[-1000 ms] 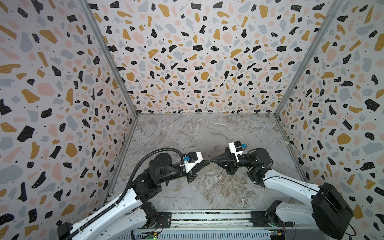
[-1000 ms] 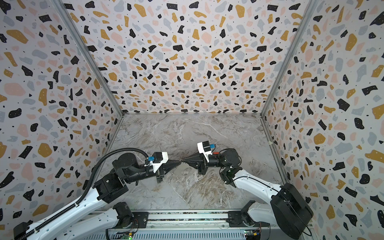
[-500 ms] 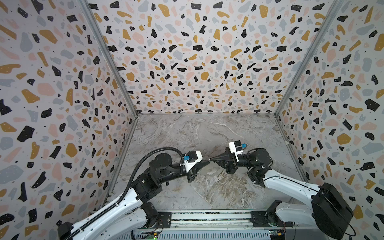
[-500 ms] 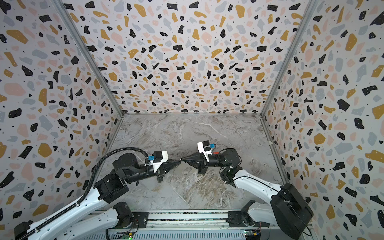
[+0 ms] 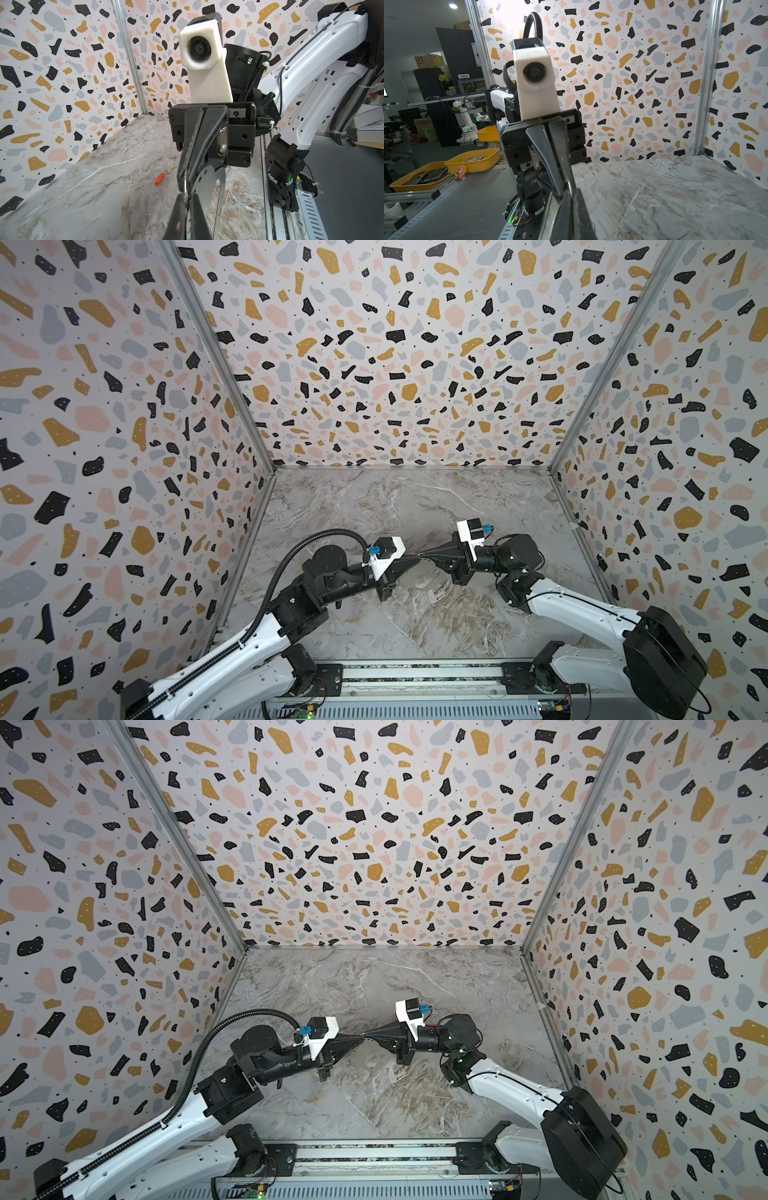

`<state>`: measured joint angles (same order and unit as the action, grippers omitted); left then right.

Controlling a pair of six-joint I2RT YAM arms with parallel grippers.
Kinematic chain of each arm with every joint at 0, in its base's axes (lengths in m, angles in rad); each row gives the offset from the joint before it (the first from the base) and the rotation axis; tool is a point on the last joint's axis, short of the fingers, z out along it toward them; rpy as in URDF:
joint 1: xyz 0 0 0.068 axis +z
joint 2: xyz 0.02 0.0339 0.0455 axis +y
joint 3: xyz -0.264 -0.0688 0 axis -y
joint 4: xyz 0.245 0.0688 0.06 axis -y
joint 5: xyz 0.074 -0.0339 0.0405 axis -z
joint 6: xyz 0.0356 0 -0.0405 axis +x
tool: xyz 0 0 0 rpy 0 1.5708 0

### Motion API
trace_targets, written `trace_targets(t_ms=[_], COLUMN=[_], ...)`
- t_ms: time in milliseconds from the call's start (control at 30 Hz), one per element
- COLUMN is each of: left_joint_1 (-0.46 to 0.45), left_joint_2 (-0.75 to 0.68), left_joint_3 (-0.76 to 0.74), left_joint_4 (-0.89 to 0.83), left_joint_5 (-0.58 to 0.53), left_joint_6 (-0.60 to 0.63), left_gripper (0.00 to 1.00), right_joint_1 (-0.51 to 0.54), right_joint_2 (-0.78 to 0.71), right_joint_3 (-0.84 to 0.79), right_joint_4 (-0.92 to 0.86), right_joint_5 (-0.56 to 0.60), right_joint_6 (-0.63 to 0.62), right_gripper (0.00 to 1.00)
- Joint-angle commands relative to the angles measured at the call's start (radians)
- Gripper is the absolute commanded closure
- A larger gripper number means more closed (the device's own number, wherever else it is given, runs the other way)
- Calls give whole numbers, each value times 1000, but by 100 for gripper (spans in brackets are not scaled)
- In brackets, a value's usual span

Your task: Put the keys on the keyring

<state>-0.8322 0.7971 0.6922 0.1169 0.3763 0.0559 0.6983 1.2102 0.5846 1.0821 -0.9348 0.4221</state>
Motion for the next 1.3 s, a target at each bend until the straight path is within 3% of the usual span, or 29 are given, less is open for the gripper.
trace_targets(t_ms=[0, 567, 667, 867, 1100, 1267], left_joint_1=[0, -1, 0, 0, -1, 0], left_joint_2=[1, -6, 2, 17, 24, 51], left_joint_3=[-6, -6, 0, 11, 11, 27], left_joint_4=[127, 127, 119, 97, 89, 55], left_joint_5=[-35, -67, -72, -96, -163, -281], left_joint_6=[-11, -16, -16, -17, -19, -25], left_gripper=[100, 100, 100, 100, 100, 100], right_joint_1=[14, 1, -1, -13, -31, -56], right_joint_2=[-31, -69, -74, -94, -114, -173], right_joint_3=[37, 35, 34, 29, 35, 38], right_joint_4=[-52, -125, -135, -159, -207, -320], right_joint_5=[-25, -12, -6, 14, 50, 154], right_joint_6=[-16, -66, -72, -85, -97, -146], right_gripper=[100, 100, 94, 74, 68, 64])
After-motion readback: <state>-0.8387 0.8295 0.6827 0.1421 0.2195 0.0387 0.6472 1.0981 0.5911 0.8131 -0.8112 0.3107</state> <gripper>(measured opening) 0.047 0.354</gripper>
